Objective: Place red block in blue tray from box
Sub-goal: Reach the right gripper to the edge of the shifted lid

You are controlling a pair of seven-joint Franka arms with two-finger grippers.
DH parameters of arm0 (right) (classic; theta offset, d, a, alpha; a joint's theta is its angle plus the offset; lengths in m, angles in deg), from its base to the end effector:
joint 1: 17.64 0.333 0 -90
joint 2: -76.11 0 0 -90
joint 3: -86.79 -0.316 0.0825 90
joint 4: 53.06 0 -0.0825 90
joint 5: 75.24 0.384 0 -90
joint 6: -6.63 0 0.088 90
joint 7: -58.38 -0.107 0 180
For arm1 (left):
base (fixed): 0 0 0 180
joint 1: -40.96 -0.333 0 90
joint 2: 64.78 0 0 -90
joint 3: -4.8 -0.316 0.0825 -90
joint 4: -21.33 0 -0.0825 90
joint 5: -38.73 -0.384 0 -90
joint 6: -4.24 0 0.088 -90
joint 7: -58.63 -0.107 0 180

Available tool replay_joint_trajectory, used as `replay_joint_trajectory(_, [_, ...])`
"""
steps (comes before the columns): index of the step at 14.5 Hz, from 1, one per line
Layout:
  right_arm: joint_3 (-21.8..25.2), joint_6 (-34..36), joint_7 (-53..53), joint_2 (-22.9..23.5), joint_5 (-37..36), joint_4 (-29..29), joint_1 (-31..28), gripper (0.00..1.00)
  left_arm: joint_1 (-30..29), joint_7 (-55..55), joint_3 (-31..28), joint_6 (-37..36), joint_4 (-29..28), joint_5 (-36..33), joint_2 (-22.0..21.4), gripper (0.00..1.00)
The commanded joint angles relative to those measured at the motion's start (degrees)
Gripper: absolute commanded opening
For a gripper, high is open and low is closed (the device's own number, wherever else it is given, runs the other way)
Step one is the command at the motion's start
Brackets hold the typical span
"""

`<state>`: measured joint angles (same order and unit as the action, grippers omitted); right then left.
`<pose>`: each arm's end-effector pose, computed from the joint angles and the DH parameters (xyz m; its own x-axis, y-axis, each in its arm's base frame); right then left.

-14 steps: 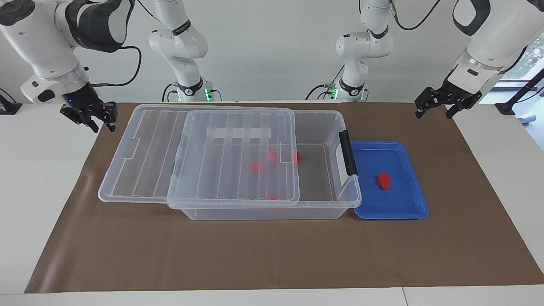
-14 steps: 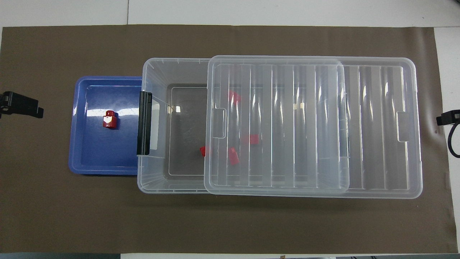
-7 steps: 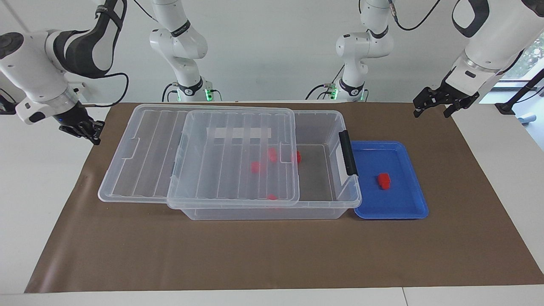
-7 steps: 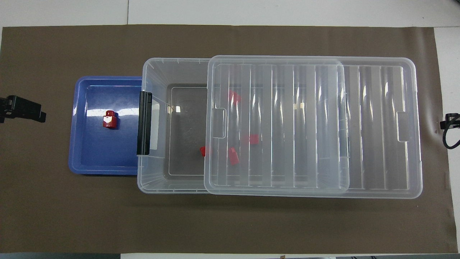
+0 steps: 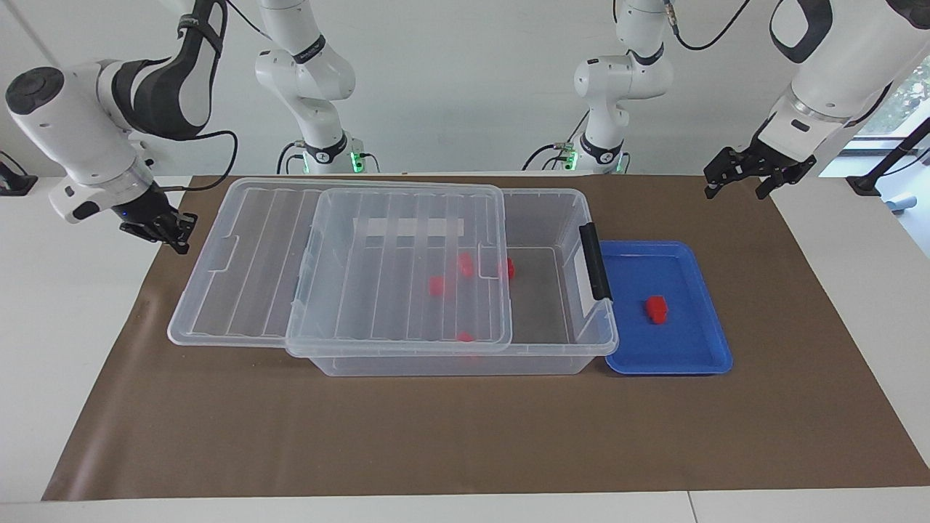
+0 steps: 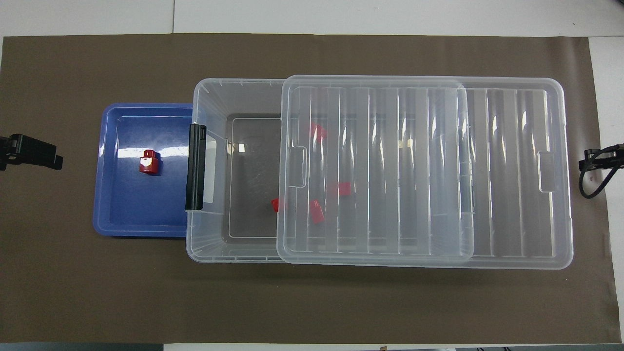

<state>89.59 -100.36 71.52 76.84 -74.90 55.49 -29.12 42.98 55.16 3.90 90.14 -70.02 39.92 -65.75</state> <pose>0.5427 -0.1376 0.4886 0.9991 -0.0215 -0.0378 -0.0220 -0.9997 -0.0139 0.5409 -0.0128 0.6168 0.9937 -0.0815 -0.0767 -0.0797 -0.9965 0.0257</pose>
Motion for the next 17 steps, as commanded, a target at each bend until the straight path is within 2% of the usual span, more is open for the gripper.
replay_joint_trajectory(1, [-0.07, -3.29, 0.13, -1.35, 0.88, 3.50, -0.21, 0.00, 0.45, 0.04, 0.03, 1.55, -2.16, -0.49, -1.67, 1.00])
replay_joint_trajectory(5, [0.01, -4.63, 4.17, -1.53, 0.88, 4.83, -0.92, 0.00, 0.45, -0.13, 0.03, 1.11, -2.16, -0.49, -1.76, 1.00])
replay_joint_trajectory(12, [-0.43, -5.33, -0.04, -1.18, 0.88, 4.83, 0.22, 0.00, 0.36, -0.14, 0.03, 1.20, -2.16, -0.49, -1.76, 1.00])
replay_joint_trajectory(17, [-0.60, -5.16, -5.04, -1.26, 0.88, 4.83, 4.17, 0.00, 0.36, -0.14, 0.03, 1.20, -2.16, -0.49, -1.67, 1.00])
